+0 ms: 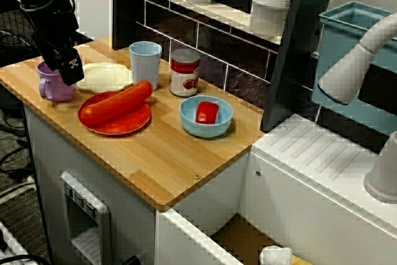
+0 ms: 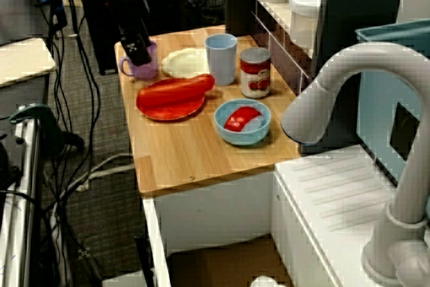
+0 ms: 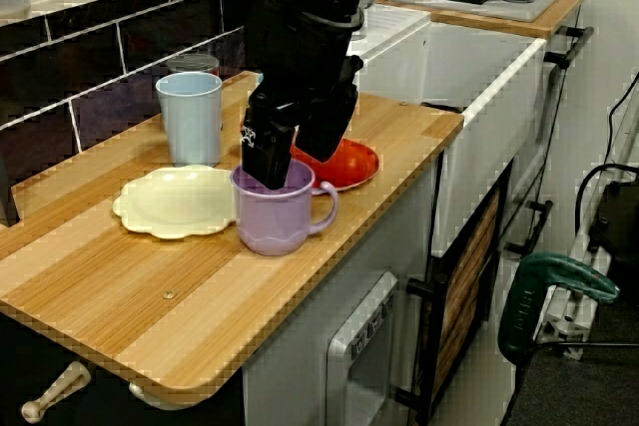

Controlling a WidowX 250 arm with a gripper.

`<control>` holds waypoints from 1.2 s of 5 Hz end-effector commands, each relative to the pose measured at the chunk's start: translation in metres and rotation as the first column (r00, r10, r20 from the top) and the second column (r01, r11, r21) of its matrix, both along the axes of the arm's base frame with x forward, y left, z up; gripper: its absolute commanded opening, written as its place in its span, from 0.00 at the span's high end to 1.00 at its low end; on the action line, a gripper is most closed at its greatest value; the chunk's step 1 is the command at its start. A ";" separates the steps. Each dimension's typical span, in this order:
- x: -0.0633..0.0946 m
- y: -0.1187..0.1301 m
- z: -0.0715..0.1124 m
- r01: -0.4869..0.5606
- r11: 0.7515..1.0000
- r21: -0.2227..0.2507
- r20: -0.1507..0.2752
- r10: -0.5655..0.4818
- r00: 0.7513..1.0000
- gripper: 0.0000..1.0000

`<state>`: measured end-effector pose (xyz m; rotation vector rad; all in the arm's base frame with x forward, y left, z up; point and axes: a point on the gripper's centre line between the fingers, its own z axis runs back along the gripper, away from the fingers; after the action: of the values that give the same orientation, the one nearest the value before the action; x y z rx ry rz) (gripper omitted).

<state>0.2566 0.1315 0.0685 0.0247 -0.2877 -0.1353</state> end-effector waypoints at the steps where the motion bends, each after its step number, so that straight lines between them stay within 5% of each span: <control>1: 0.012 0.005 -0.010 -0.033 0.999 0.043 0.005 0.033 0.999 0.00; 2: 0.015 0.004 -0.009 -0.034 0.999 0.032 0.007 0.034 0.999 0.35; 3: 0.017 0.007 -0.006 -0.042 0.999 0.015 -0.005 0.042 0.999 1.00; 6: 0.019 0.001 0.035 -0.013 0.998 -0.065 0.007 0.014 1.000 1.00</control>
<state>0.2689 0.1241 0.0800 -0.0765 -0.2404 -0.0986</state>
